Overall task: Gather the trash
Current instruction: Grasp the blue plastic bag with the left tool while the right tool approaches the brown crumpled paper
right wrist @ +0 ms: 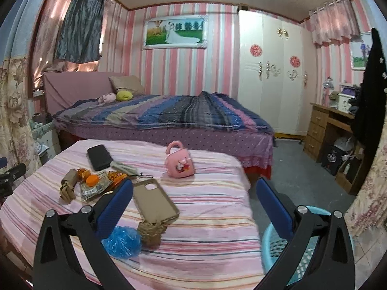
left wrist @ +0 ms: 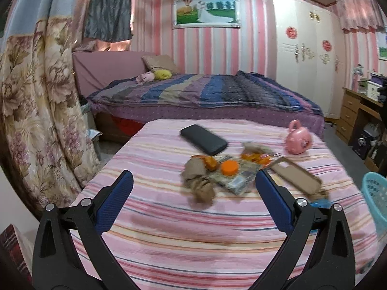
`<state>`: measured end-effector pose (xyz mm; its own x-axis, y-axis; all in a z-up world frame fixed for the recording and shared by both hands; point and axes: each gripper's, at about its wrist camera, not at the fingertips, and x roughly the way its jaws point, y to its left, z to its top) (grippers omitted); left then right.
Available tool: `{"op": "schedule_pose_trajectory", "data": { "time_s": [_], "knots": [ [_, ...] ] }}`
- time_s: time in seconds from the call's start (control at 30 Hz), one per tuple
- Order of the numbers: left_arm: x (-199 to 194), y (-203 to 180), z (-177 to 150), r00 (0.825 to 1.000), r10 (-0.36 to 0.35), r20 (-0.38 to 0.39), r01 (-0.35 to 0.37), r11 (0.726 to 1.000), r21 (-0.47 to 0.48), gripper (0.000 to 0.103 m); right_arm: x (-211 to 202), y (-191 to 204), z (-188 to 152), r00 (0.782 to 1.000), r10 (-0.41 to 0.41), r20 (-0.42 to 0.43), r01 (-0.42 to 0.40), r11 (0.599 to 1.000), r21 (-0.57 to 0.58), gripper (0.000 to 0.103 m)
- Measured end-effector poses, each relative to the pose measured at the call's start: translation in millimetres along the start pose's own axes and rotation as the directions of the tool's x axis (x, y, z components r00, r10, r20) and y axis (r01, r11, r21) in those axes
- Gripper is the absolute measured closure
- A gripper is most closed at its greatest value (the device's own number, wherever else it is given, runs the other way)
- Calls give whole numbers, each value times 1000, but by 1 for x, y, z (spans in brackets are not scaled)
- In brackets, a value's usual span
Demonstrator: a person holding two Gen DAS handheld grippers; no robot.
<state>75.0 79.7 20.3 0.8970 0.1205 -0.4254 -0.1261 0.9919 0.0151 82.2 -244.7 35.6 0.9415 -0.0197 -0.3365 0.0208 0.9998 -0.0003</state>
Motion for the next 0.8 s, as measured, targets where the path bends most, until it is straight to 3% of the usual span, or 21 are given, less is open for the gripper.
{"op": "schedule_pose_trajectory", "data": {
  "time_s": [0.17, 0.33, 0.53, 0.8],
  "knots": [
    [20, 20, -10, 998, 9, -64, -11, 999, -38, 5, 22, 3, -29, 997, 36, -68, -35, 999, 8, 4],
    [20, 27, -14, 997, 64, -43, -65, 997, -30, 5, 34, 8, -42, 994, 42, -100, -43, 999, -8, 4],
    [25, 25, -15, 997, 61, -40, -62, 998, -11, 5, 47, 19, -49, 985, 24, -172, -34, 998, -58, 4],
    [20, 38, -16, 997, 65, -40, -66, 998, -23, 5, 53, 27, -55, 983, 38, -182, -50, 997, -64, 4]
  ]
}}
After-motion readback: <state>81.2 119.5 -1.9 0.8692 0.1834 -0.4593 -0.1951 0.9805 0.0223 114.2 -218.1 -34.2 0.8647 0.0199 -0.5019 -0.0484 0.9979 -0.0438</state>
